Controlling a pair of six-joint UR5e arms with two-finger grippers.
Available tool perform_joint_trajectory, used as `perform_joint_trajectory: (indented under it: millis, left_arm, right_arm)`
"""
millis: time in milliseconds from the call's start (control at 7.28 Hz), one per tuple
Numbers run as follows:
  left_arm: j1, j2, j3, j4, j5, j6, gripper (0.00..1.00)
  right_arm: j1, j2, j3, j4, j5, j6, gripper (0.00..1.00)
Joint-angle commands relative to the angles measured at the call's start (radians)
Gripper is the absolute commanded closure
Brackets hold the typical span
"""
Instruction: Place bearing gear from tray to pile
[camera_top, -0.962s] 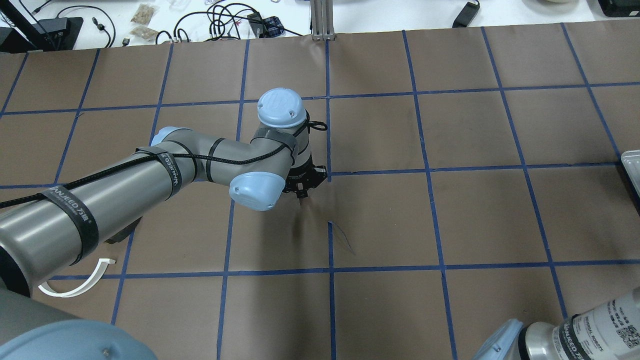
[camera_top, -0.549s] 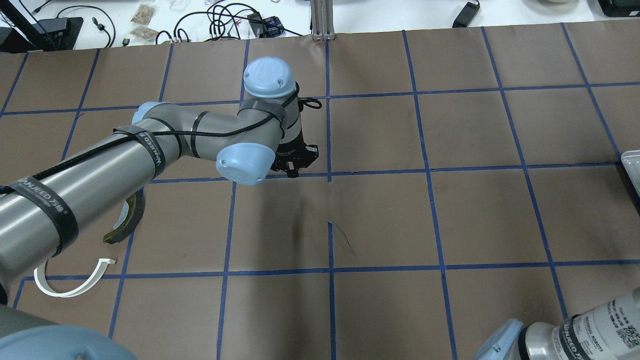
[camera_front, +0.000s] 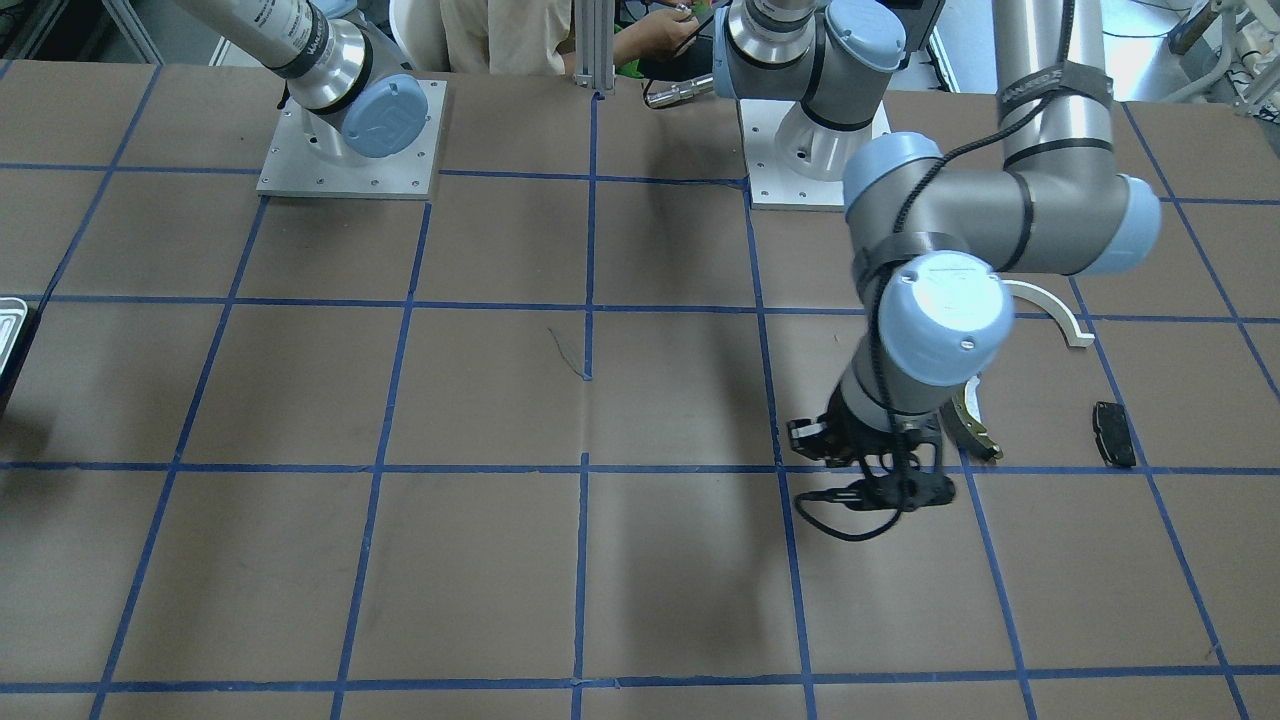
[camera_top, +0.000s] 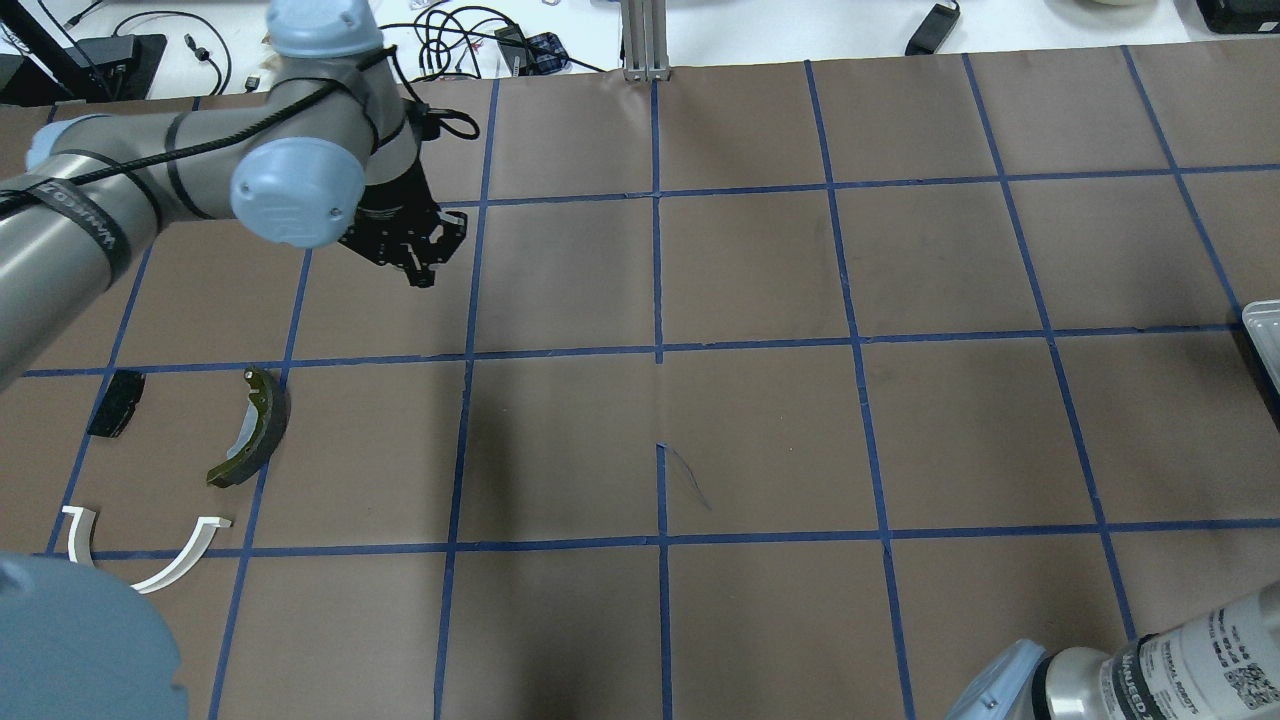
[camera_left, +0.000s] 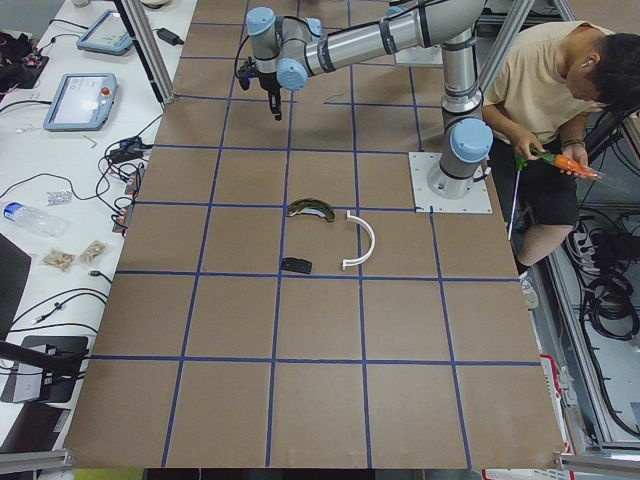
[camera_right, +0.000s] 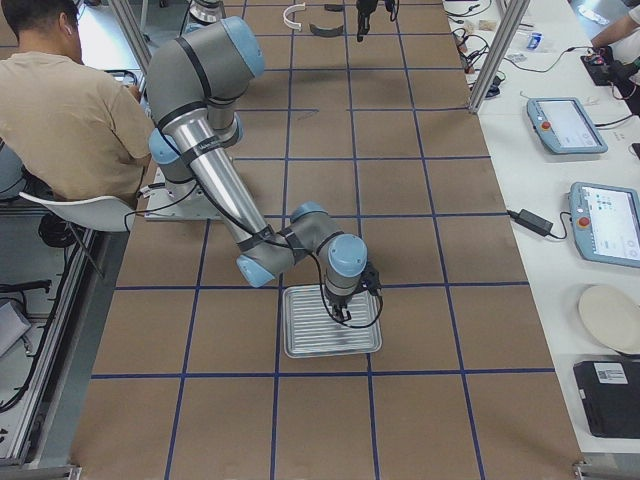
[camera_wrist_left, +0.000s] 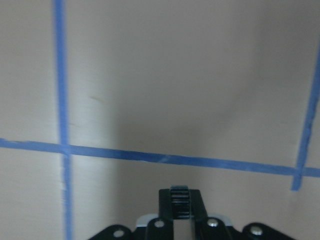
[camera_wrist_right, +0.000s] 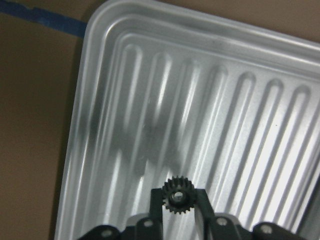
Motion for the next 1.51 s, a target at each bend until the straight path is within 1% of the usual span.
perform_joint_trajectory:
  millis: [0,137,275,412,549,687,824,962,1099,1236,1374]
  left_arm:
    - [0.195,0.014,-0.017,-0.015,0.010,0.197,1.00]
    - [0.276,0.022,-0.043,-0.015,0.010,0.301,1.00]
    - [0.343,0.025,-0.068,-0.001,0.008,0.374,1.00]
    - [0.412,0.025,-0.082,0.002,0.004,0.437,1.00]
    - [0.450,0.022,-0.099,0.005,0.004,0.446,1.00]
    - [0.488,0.026,-0.132,0.008,0.007,0.510,1.00]
    - [0.549,0.005,-0.160,0.045,0.005,0.584,1.00]
    - [0.569,-0.004,-0.197,0.113,0.004,0.623,1.00]
    - [0.567,0.014,-0.256,0.138,0.002,0.621,1.00]
    - [0.568,0.020,-0.301,0.201,0.001,0.629,1.00]
    - [0.560,0.023,-0.323,0.235,-0.007,0.626,1.00]
  right_arm:
    - [0.120,-0.070,0.028,0.033,0.024,0.155,1.00]
    - [0.224,-0.084,0.035,0.034,0.024,0.268,1.00]
    - [0.334,-0.088,0.054,0.060,0.024,0.386,1.00]
    - [0.469,-0.107,0.078,0.061,0.027,0.597,1.00]
    - [0.622,-0.105,0.079,0.053,0.041,0.758,1.00]
    - [0.753,-0.107,0.079,0.050,0.082,0.918,1.00]
    - [0.895,-0.107,0.077,0.030,0.110,1.097,1.00]
    - [1.036,-0.102,0.075,-0.035,0.111,1.240,1.00]
    - [1.146,-0.093,0.075,-0.048,0.111,1.383,1.00]
    - [1.241,-0.073,0.075,-0.071,0.110,1.498,1.00]
    - [1.318,-0.062,0.077,-0.093,0.110,1.542,1.00]
